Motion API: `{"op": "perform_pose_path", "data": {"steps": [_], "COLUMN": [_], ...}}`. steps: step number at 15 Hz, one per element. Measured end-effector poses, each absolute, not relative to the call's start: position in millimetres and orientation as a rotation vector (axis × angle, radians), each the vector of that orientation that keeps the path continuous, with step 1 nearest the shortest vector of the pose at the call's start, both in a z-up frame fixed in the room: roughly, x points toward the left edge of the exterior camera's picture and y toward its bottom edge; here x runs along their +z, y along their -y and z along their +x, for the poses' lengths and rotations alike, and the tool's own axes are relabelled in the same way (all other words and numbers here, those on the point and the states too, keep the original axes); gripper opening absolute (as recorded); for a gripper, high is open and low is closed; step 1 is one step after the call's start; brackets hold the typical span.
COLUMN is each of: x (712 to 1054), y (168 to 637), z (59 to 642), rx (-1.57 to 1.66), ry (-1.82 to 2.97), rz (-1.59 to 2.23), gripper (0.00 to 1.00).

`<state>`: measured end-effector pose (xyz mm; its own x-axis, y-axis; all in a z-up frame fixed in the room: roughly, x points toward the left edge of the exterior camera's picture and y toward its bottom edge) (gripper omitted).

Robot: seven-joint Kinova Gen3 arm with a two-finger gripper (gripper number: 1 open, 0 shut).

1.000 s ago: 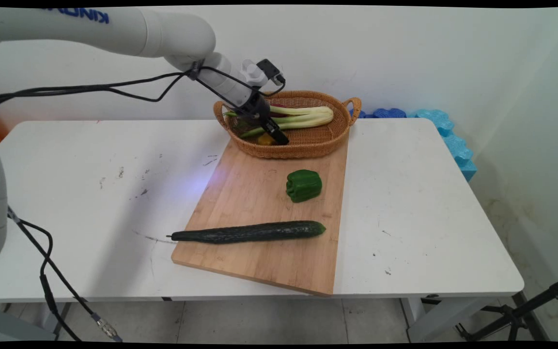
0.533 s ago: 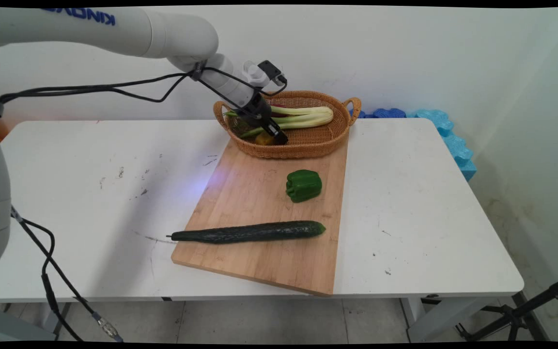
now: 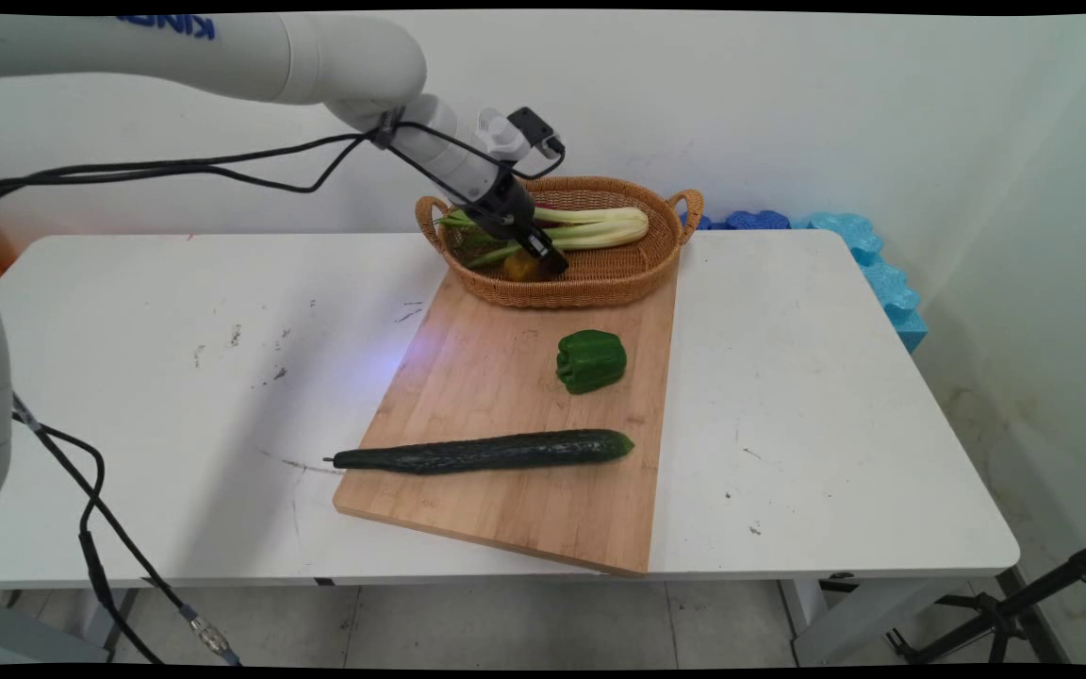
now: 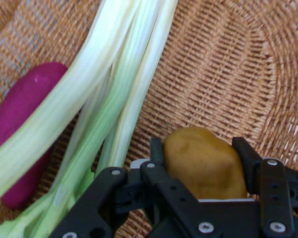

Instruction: Place the picked object on the cutting board

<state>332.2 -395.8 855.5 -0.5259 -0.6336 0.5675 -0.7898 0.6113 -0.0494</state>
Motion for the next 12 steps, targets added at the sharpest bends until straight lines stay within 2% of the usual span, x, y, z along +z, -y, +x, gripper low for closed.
{"op": "perform_pose_path", "data": {"steps": [12], "x": [909], "y": [361], "z": [327], "rx": [0.499], "ry": [2.358], "rz": [0.933], "gripper": [0.0]}}
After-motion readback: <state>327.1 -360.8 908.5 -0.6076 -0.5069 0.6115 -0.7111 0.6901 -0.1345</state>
